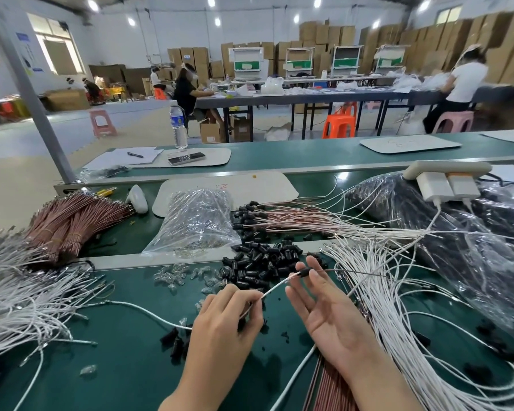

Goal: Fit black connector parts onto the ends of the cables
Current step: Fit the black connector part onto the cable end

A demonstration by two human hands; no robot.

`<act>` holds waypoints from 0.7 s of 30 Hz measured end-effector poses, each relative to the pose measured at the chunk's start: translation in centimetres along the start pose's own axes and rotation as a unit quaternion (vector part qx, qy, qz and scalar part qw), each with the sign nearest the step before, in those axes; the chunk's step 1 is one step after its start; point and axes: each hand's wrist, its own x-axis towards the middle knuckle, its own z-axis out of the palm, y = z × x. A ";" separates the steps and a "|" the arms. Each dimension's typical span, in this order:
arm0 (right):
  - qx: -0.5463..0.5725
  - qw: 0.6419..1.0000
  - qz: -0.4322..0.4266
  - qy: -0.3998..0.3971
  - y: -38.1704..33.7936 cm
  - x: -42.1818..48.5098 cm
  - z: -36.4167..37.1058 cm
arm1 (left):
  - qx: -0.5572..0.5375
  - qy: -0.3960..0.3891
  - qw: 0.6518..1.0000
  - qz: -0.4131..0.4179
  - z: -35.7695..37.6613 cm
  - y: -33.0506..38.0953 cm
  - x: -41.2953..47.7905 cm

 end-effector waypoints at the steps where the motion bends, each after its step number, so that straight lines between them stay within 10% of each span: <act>1: -0.002 1.000 0.001 0.000 0.0 0.0 0.0 | 0.003 0.000 1.000 0.000 0.0 -0.1 0.0; 21: -0.041 0.999 0.004 0.000 -0.3 -0.5 0.2 | 0.031 0.009 0.999 -0.009 -0.3 -0.8 -0.1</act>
